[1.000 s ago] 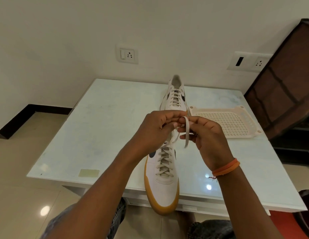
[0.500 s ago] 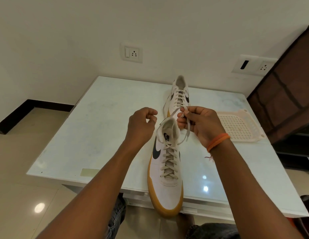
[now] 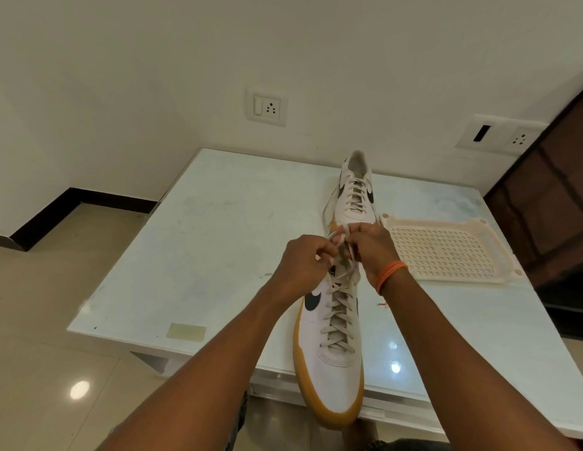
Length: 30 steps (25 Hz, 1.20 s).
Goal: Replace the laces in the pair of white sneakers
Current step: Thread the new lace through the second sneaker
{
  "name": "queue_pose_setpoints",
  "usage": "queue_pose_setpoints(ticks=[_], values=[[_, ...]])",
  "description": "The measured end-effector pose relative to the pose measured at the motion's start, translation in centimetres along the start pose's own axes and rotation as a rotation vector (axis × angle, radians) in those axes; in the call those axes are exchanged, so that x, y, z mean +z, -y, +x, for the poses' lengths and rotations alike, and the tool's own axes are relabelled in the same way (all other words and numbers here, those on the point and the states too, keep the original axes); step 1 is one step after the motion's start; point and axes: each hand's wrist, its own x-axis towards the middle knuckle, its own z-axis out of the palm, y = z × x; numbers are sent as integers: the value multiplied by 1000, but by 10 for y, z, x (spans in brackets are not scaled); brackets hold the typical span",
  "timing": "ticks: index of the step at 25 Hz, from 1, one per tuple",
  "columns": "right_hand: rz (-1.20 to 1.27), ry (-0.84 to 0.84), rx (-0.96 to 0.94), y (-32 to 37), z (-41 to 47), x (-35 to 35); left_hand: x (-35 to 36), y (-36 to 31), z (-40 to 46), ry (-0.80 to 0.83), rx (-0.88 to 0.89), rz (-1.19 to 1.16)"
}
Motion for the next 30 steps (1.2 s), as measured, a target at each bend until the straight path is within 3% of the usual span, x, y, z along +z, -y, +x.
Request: queue_pose_setpoints(ticks=[4,6,8,9,11,14,17,19,22,26,30], values=[[-948,69,-213,3,0,-3,-11,8,5,-305,-136,24],[-1345,84,-217,4,-4,-2,-10,12,4,-217,-317,68],[-1526,81,-184,2,-6,2,-4,13,2,-7,-491,-38],[-1542,56,-183,-2,-7,5,0,13,1,52,-532,-137],[-1505,-4,-244,-8,-6,9,7,13,1,-1,-481,-203],[-1162,-13,-342,-5,-6,0,13,11,2,-155,-339,-291],[-603,-170,-368,-1,-8,-22,17,12,3,-147,-21,29],[-474,-323,-320,-5,-11,-40,25,15,3,-78,9,400],[-576,-290,-298,-29,-21,-51,31,13,3,-19,-28,670],[-725,20,-364,-57,-33,-43,21,10,0,153,-87,553],[-757,51,-410,-65,-34,-43,23,6,-11,222,-94,485]])
